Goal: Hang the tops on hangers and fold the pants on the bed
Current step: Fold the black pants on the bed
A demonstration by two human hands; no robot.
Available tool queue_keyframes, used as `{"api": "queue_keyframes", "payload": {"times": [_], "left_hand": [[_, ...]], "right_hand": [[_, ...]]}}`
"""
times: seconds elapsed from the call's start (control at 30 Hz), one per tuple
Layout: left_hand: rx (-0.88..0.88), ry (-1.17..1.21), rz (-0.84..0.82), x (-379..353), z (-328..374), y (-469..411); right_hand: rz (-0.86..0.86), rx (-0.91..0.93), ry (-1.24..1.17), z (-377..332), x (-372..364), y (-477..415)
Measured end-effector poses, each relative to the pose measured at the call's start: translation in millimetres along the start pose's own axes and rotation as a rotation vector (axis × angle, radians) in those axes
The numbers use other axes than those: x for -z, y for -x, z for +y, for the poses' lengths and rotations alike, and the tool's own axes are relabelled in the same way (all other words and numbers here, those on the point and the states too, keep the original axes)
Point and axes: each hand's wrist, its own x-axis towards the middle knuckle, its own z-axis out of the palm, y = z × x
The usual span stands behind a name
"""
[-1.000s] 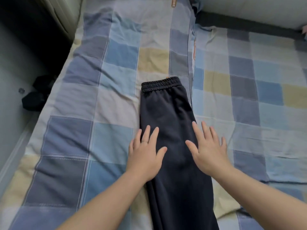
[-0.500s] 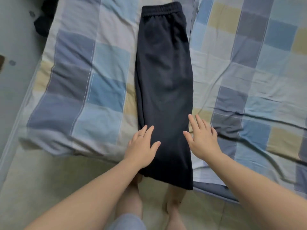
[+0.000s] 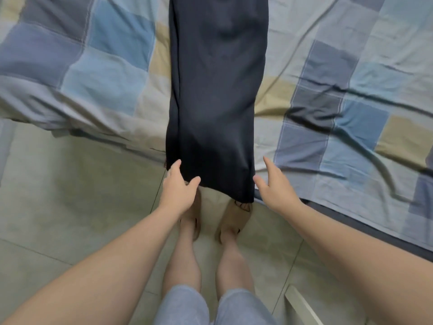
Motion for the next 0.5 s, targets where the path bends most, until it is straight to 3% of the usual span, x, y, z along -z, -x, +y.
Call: {"api": "queue_keyframes", "payload": {"times": [0.1, 0.3, 0.5], "left_hand": [[-0.034, 0.057, 0.085, -9, -3, -20], [-0.062, 0.084, 0.101, -21, -7, -52], [-0.193, 0.077, 0.224, -9, -26, -45]], "right_hand": [[0.024, -0.053, -0.146, 11, -27, -17], [0.053, -0.15, -0.483, 11, -56, -56], [0.025, -0.17, -0.536, 14, -59, -62]]}}
